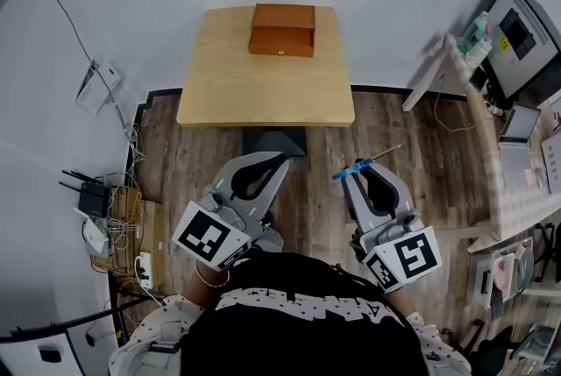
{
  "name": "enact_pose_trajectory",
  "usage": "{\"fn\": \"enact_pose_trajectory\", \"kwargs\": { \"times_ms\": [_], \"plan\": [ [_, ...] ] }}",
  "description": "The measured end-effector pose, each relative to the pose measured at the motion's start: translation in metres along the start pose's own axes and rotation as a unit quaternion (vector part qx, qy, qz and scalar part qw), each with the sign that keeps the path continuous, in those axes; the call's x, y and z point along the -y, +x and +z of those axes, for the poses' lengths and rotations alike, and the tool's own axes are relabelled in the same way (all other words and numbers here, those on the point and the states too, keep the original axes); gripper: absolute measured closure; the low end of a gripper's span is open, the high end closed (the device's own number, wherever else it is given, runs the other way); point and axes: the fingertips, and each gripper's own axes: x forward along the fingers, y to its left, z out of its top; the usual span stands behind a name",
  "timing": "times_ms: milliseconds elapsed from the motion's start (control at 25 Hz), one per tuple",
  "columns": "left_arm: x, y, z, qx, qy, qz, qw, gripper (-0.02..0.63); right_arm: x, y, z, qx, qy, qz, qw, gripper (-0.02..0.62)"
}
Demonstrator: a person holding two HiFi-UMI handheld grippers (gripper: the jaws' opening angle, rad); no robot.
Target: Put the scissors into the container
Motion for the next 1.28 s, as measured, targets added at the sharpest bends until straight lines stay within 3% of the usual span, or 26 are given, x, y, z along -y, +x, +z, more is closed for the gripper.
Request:
{"fn": "enact_pose_trajectory", "kwargs": {
  "times_ms": [400, 1280],
  "plan": [
    [-0.072, 0.011, 0.002, 0.004, -0.007, -0.025, 0.9997, 0.605, -0.002, 0.066, 0.011, -0.008, -0.003, -0.029, 1.0, 0.492],
    [-0.135, 0.044, -0.003, 0.012, -0.022, -0.126, 0.9917, 0.604, 0.004, 0.135, 0.021, -0.017, -0.007, -0.115, 0.993, 0.492]
  ]
}}
